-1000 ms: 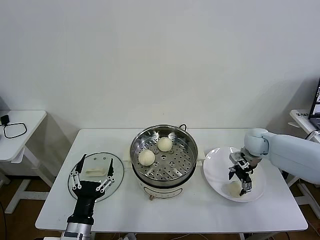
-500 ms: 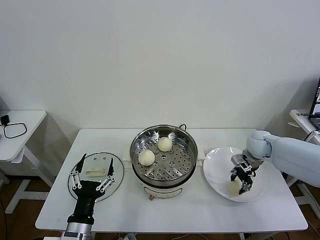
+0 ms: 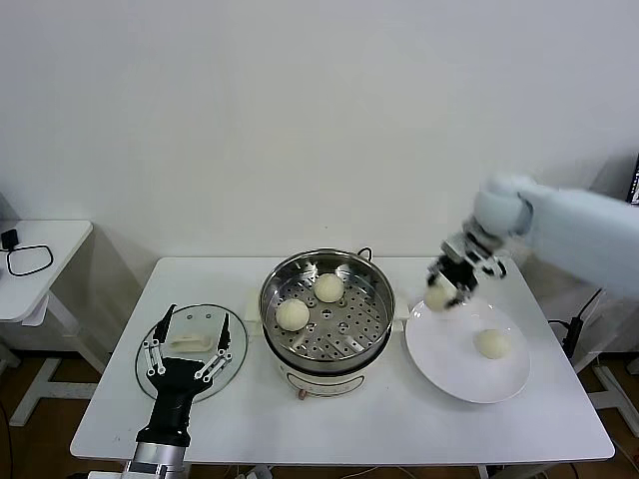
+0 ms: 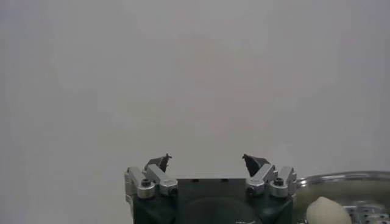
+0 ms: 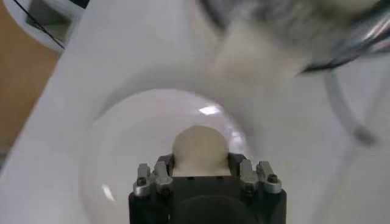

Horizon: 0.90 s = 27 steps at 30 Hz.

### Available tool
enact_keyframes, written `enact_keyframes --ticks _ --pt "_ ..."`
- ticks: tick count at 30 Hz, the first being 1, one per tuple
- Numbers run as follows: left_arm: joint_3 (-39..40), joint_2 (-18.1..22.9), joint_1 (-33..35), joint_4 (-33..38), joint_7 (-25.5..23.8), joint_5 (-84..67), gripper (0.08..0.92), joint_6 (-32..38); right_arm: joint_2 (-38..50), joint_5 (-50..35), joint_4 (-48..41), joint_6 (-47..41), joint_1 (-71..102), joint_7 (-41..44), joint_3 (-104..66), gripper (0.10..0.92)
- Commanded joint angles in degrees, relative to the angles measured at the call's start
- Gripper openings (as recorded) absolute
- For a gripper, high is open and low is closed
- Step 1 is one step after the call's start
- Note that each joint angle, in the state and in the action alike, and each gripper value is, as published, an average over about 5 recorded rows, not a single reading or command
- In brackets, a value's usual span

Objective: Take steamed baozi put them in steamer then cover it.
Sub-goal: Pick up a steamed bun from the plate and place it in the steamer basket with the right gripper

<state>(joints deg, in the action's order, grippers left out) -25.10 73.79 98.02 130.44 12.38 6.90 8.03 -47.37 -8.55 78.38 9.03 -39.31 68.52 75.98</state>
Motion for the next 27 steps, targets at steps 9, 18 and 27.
enact_keyframes --ticks 9,18,27 --pt "-0.18 -0.19 -0.02 0.02 -0.01 -0.13 0.823 0.01 -13.34 3.72 14.89 18.24 -4.72 -1.30 0.30 0.618" --pt "-0.23 0.00 -0.19 -0.16 0.00 -0.17 0.823 0.07 -14.00 11.92 14.35 26.16 2.66 -1.28 0.06 0.612" --pt "-0.46 0.20 -0.20 -0.65 0.01 -0.17 0.823 0.41 -14.79 16.91 12.55 29.81 7.69 -1.45 -1.78 0.619"
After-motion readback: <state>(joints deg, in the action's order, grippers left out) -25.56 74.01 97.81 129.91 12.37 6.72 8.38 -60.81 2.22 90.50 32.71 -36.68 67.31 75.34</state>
